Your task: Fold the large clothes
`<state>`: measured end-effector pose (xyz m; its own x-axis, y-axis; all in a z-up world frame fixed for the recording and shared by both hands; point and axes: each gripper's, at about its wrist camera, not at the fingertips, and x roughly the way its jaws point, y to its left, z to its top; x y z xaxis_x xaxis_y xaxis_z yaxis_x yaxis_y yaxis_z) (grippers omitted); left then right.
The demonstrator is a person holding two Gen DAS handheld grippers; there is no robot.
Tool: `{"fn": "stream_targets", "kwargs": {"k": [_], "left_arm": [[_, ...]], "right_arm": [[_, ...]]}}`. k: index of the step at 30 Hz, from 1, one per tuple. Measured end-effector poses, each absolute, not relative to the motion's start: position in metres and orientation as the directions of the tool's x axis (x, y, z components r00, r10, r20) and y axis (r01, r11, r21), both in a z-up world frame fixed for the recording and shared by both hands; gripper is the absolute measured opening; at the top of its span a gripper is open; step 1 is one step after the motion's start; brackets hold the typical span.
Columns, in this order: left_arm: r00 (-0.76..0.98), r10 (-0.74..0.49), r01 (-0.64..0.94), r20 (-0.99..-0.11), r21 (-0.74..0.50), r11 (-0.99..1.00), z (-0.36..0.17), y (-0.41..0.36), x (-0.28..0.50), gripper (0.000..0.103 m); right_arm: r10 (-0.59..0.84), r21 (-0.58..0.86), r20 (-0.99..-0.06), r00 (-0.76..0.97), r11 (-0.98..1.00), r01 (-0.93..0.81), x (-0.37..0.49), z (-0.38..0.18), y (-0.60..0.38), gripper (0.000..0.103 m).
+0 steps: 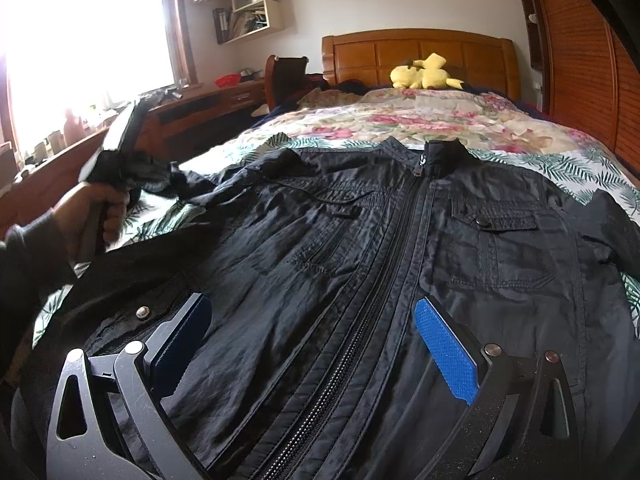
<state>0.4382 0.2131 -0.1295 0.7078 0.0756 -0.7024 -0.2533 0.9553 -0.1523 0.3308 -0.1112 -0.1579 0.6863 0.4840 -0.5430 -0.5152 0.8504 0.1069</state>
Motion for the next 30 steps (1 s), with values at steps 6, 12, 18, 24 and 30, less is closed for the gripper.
{"fn": "stream_targets", "kwargs": {"k": [6, 12, 18, 24, 30], "left_arm": [[0.742, 0.010, -0.098, -0.670, -0.094, 0.991, -0.078, 0.142, 0.425, 0.000], [0.726, -0.040, 0.014, -0.687, -0.044, 0.999, -0.060, 0.086, 0.401, 0.000], [0.694, 0.007, 0.020, -0.720, 0.029, 0.999, -0.077, 0.084, 0.382, 0.002], [0.696, -0.020, 0.026, -0.718, -0.003, 1.000, -0.077, 0.098, 0.352, 0.006], [0.745, -0.016, 0.014, -0.667, -0.007, 1.000, -0.056, 0.123, 0.327, 0.021]], "right_arm": [[0.484, 0.103, -0.529, 0.697, 0.852, -0.514, 0.326, -0.150, -0.116, 0.103], [0.456, 0.070, -0.524, 0.720, 0.865, -0.497, 0.323, -0.137, -0.128, 0.103], [0.427, 0.043, -0.510, 0.747, 0.880, -0.473, 0.325, -0.132, -0.139, 0.103], [0.414, 0.031, -0.528, 0.742, 0.882, -0.471, 0.328, -0.139, -0.137, 0.103], [0.407, 0.020, -0.533, 0.742, 0.882, -0.470, 0.328, -0.143, -0.134, 0.103]]}}
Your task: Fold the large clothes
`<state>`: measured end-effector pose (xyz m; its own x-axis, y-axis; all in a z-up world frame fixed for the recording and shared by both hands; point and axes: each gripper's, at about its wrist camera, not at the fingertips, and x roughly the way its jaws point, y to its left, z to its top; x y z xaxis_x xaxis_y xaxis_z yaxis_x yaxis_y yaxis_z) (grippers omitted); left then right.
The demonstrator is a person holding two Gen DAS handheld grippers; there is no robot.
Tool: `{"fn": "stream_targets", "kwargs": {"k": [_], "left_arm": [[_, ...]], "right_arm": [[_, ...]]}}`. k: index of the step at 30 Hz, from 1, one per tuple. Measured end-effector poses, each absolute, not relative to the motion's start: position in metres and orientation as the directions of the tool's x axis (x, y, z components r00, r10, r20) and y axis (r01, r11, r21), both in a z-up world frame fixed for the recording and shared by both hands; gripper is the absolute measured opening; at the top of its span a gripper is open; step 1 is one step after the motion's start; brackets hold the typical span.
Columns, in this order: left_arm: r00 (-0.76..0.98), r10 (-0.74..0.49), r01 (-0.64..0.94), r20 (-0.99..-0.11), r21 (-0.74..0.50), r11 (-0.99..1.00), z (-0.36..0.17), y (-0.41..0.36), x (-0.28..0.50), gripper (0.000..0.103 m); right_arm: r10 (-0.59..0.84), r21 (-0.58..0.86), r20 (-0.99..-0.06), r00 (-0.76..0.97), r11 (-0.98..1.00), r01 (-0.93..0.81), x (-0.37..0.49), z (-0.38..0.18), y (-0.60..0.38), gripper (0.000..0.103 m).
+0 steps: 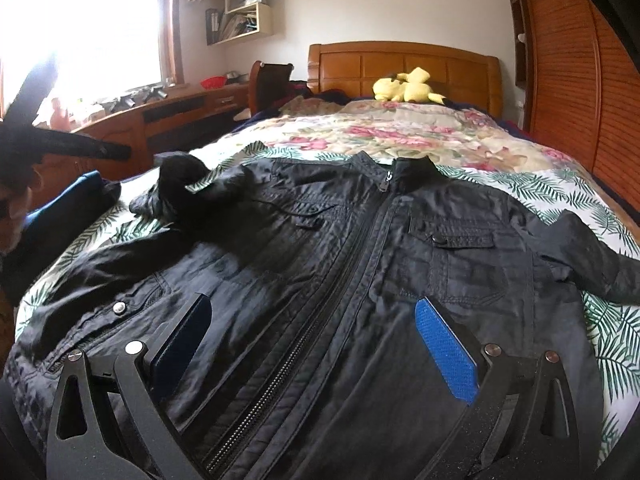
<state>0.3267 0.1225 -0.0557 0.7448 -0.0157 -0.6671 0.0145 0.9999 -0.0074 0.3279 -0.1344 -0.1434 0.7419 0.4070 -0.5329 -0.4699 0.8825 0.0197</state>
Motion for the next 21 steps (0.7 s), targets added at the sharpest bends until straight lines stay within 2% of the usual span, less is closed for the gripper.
{"fn": "stream_targets", "kwargs": {"k": [3, 9, 16, 21], "left_arm": [[0.746, 0.005, -0.012, -0.666, -0.006, 1.000, -0.060, 0.143, 0.334, 0.025], [0.692, 0.063, -0.113, -0.719, -0.022, 0.993, -0.111, 0.199, 0.362, 0.029], [0.641, 0.121, -0.201, -0.758, -0.014, 0.979, -0.162, 0.243, 0.387, 0.030], [0.628, 0.123, -0.236, -0.769, -0.037, 0.971, -0.176, 0.262, 0.399, 0.031]], "right_arm": [[0.405, 0.016, -0.534, 0.742, 0.883, -0.470, 0.328, -0.145, -0.134, 0.103], [0.396, 0.004, -0.534, 0.747, 0.885, -0.466, 0.328, -0.149, -0.132, 0.103], [0.383, -0.012, -0.549, 0.743, 0.885, -0.465, 0.331, -0.156, -0.128, 0.103], [0.383, -0.013, -0.556, 0.738, 0.884, -0.468, 0.330, -0.158, -0.127, 0.103]]}}
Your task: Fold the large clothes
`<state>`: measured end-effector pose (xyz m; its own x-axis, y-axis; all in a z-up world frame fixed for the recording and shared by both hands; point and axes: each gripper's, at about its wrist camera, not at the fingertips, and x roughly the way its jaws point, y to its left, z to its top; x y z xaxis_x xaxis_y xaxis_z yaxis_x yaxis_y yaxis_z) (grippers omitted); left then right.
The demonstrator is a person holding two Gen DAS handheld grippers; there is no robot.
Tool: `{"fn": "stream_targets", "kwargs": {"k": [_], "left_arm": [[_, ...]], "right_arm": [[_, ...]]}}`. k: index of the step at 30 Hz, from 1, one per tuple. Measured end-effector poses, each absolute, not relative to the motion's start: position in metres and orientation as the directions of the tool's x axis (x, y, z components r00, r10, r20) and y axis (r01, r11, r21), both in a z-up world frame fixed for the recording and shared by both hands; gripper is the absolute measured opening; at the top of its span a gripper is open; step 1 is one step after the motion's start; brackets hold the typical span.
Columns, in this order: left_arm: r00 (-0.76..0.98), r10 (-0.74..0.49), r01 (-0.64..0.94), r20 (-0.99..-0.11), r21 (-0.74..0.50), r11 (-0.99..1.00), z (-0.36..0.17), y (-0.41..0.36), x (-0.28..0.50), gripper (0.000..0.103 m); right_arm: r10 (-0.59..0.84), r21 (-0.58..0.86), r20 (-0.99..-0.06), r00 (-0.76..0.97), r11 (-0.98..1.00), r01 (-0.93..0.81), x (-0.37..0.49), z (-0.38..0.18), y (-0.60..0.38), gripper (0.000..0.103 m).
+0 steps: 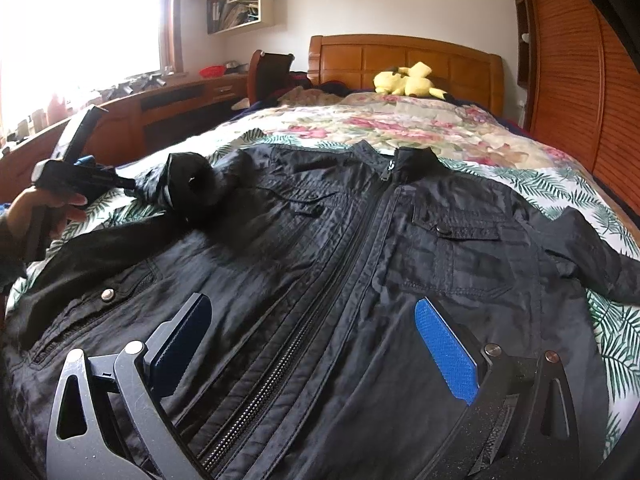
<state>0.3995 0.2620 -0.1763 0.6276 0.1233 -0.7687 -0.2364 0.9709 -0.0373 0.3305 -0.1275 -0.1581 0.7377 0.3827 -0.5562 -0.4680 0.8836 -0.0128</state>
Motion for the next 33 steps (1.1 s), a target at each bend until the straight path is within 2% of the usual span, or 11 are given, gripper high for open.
{"fn": "stream_targets", "kwargs": {"k": [11, 14, 17, 18, 20, 27, 33], "left_arm": [[0.591, 0.057, -0.258, -0.805, -0.121, 0.958, -0.199, 0.269, 0.415, 0.031], [0.583, 0.092, -0.254, -0.807, -0.073, 0.965, -0.197, 0.261, 0.415, 0.030], [0.586, 0.130, -0.226, -0.800, -0.008, 0.974, -0.190, 0.247, 0.412, 0.006], [0.590, 0.141, -0.228, -0.795, 0.003, 0.974, -0.187, 0.245, 0.412, 0.005], [0.627, 0.149, -0.222, -0.765, 0.008, 0.975, -0.168, 0.237, 0.407, 0.001], [0.747, 0.116, -0.142, -0.654, 0.014, 0.990, -0.079, 0.185, 0.383, 0.001], [0.831, 0.027, -0.012, -0.556, 0.031, 0.999, 0.000, 0.110, 0.349, 0.001]], "right_arm": [[0.394, 0.014, -0.566, 0.724, 0.883, -0.470, 0.334, -0.161, -0.129, 0.103], [0.394, 0.012, -0.565, 0.725, 0.883, -0.470, 0.334, -0.161, -0.129, 0.103], [0.394, 0.012, -0.563, 0.727, 0.883, -0.469, 0.334, -0.160, -0.131, 0.103], [0.394, 0.013, -0.563, 0.727, 0.883, -0.469, 0.334, -0.160, -0.130, 0.103], [0.394, 0.012, -0.562, 0.728, 0.883, -0.469, 0.334, -0.160, -0.131, 0.103], [0.393, -0.003, -0.547, 0.739, 0.882, -0.471, 0.327, -0.154, -0.131, 0.103], [0.406, 0.020, -0.530, 0.744, 0.883, -0.468, 0.315, -0.143, -0.143, 0.103]]}}
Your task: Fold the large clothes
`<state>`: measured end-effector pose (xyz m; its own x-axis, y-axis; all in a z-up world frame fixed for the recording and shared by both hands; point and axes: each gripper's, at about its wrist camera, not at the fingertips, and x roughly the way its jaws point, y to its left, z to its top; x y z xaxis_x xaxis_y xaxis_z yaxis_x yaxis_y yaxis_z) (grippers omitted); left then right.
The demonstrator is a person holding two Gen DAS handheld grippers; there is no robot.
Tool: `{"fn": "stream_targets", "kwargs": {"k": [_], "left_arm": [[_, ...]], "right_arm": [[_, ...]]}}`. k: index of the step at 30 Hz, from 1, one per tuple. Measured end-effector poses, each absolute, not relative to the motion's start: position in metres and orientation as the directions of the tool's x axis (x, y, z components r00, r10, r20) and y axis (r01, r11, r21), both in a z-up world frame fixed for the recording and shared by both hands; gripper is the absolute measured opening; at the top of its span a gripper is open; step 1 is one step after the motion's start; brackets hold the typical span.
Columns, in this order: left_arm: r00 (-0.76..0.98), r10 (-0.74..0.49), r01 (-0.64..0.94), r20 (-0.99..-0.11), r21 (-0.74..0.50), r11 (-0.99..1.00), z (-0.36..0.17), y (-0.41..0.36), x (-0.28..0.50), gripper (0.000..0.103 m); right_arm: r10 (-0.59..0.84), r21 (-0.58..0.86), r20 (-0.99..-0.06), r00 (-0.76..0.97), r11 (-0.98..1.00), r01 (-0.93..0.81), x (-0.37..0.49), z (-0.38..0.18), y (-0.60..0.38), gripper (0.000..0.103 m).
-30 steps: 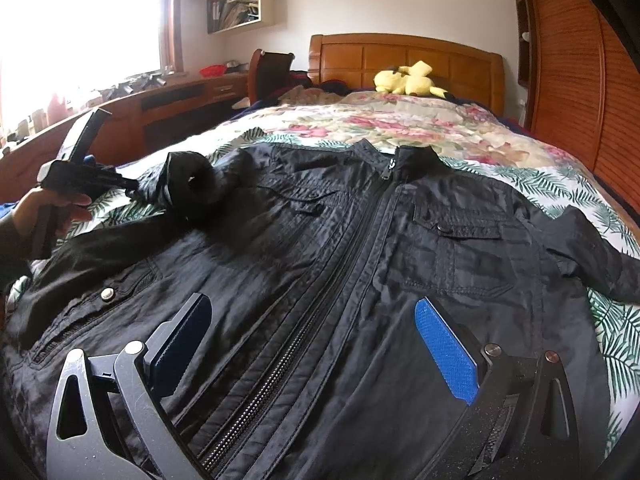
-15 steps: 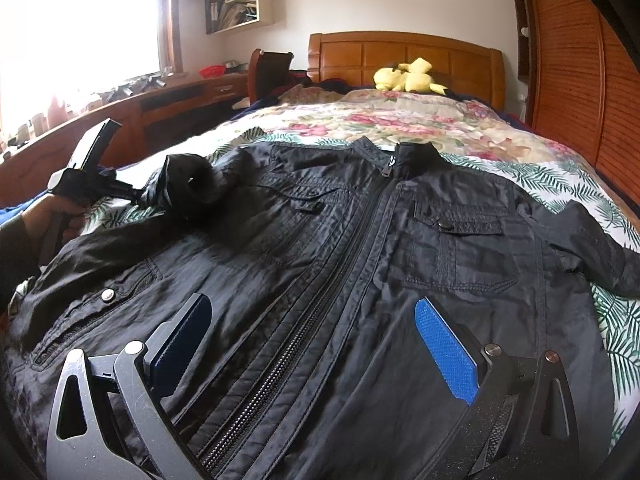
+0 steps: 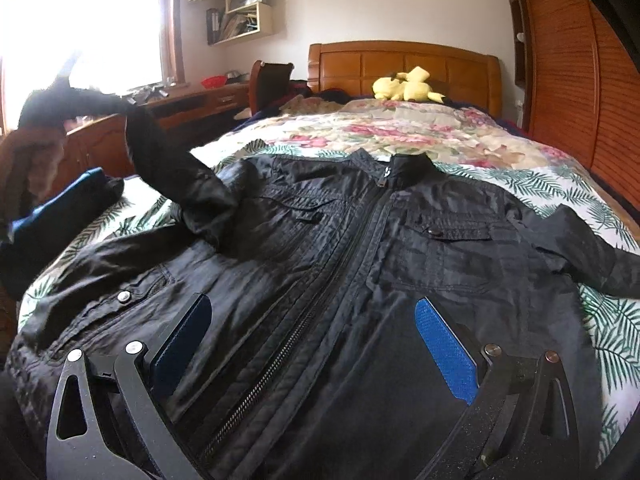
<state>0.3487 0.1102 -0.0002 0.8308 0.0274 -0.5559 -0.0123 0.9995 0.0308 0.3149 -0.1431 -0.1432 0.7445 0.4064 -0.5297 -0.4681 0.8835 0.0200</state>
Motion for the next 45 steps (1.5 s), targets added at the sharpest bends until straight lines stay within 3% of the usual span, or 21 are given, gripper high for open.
{"fn": "stream_targets", "kwargs": {"k": [8, 19, 33, 45], "left_arm": [[0.864, -0.114, 0.173, -0.491, 0.076, 0.982, 0.063, 0.009, 0.295, 0.001], [0.842, -0.111, 0.214, -0.527, 0.137, 0.967, 0.045, -0.042, 0.260, 0.001], [0.795, -0.122, 0.216, -0.594, 0.088, 0.972, -0.023, -0.031, 0.195, 0.004], [0.812, -0.032, 0.065, -0.583, 0.036, 0.997, -0.056, 0.042, 0.123, 0.005]], "right_arm": [[0.383, 0.019, -0.502, 0.775, 0.901, -0.433, 0.303, -0.131, -0.174, 0.103], [0.330, 0.018, -0.488, 0.808, 0.929, -0.369, 0.291, -0.126, -0.217, 0.103], [0.347, 0.005, -0.470, 0.811, 0.920, -0.391, 0.282, -0.107, -0.200, 0.103], [0.546, 0.050, -0.514, 0.662, 0.789, -0.612, 0.261, -0.117, -0.127, 0.100]]}}
